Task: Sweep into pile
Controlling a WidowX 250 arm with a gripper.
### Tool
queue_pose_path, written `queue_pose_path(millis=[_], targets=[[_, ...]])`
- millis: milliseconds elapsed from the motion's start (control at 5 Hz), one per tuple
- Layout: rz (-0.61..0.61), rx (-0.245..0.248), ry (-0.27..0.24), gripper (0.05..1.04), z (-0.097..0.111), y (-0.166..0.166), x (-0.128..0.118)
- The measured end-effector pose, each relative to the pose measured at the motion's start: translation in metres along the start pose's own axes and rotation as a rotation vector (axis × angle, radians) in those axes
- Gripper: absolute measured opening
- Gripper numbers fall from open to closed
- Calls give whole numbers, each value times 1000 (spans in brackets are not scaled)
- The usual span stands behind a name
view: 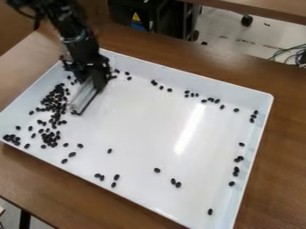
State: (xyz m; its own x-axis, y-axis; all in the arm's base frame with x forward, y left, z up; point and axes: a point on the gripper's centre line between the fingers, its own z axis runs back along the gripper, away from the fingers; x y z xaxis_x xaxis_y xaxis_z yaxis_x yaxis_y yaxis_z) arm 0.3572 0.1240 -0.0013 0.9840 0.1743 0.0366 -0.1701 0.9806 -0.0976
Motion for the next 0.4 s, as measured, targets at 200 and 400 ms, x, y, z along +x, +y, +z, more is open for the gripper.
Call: queue_pose_path(millis=[200, 400], targets=[[41, -6, -5, 358, 8, 16, -15], [46, -18, -37, 358, 21, 13, -18]])
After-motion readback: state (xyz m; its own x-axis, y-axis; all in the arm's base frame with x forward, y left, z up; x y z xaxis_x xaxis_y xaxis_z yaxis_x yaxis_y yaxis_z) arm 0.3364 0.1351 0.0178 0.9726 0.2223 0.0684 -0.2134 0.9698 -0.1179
